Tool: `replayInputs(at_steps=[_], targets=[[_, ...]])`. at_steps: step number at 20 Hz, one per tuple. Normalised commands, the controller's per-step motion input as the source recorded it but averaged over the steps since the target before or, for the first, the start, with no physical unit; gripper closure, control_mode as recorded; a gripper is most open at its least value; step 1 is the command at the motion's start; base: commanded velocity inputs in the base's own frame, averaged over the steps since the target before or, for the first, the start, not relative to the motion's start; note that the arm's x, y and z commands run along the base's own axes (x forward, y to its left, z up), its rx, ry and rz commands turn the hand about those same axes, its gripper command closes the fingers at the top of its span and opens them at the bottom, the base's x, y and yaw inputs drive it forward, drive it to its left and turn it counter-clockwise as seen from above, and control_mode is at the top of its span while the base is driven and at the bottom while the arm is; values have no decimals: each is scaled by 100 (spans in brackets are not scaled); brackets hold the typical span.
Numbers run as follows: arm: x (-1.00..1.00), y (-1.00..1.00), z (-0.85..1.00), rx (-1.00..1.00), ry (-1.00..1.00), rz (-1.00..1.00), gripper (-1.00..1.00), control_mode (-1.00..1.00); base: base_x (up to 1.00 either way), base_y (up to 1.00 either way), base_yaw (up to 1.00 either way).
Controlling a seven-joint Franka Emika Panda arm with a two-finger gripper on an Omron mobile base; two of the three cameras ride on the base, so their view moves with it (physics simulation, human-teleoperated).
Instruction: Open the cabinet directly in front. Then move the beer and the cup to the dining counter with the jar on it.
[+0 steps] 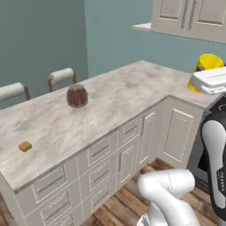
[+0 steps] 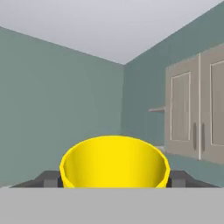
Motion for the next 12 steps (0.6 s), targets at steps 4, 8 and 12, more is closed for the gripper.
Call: replayInputs(at_steps=[4, 8, 12], targets=[[0, 0, 0, 0, 0, 0, 100, 100, 51, -44, 64], [0, 0, 0, 0, 0, 0, 100, 100, 67, -80, 49], [0, 0, 0, 0, 0, 0, 100, 100, 62, -93, 44]])
